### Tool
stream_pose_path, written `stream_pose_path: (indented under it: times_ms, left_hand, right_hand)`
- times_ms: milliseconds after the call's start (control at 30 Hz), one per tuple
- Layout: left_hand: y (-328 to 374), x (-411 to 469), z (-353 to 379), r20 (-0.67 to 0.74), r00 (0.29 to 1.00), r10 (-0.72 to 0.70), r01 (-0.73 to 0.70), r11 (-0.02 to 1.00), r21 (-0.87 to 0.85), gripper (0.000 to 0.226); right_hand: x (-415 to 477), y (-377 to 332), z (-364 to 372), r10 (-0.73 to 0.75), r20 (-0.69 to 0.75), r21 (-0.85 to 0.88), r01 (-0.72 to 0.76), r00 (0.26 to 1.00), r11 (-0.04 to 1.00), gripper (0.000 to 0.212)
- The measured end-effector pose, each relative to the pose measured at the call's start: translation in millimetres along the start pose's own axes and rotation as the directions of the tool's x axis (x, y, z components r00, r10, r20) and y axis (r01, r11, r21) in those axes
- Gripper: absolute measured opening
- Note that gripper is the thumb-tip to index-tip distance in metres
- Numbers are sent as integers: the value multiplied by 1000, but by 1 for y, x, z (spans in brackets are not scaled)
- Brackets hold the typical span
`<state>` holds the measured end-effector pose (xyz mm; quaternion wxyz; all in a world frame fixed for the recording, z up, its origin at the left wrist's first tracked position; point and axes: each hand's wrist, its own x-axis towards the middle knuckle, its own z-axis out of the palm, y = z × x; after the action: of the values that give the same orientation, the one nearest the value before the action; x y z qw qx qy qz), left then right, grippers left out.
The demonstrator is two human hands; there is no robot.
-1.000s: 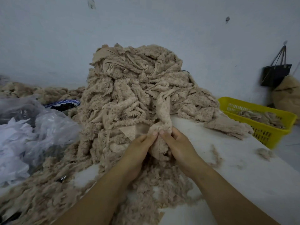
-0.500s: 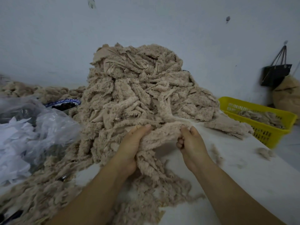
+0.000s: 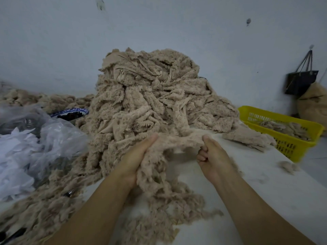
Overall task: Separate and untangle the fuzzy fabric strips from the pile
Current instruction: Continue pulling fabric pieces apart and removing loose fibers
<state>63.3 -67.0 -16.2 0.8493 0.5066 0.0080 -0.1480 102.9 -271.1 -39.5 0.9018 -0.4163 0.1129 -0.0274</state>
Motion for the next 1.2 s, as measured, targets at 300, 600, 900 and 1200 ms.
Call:
stream_pose_path:
  times_ms: [300,600,900,1200]
  left_hand:
    - [1,8,-8,-10,990,142,-134,903,-409,38]
    - [-3,12,2,-101,984,149,-176,915,-362,56]
    - [1,12,-6,-138,983,122,-166,912,-374,45]
    - [-5,-1,7,107,992,71,-39,961,-273,43]
  right_hand:
    - [-25,3,13,-135,255,-539,257,958,802,45]
    - [-41,26,23,33,513,-783,451,858,428,45]
    - [-23,-4,16,-49,231,-208,99,972,973,50]
    - [-33,14,13,106,478,-708,311,872,635,60]
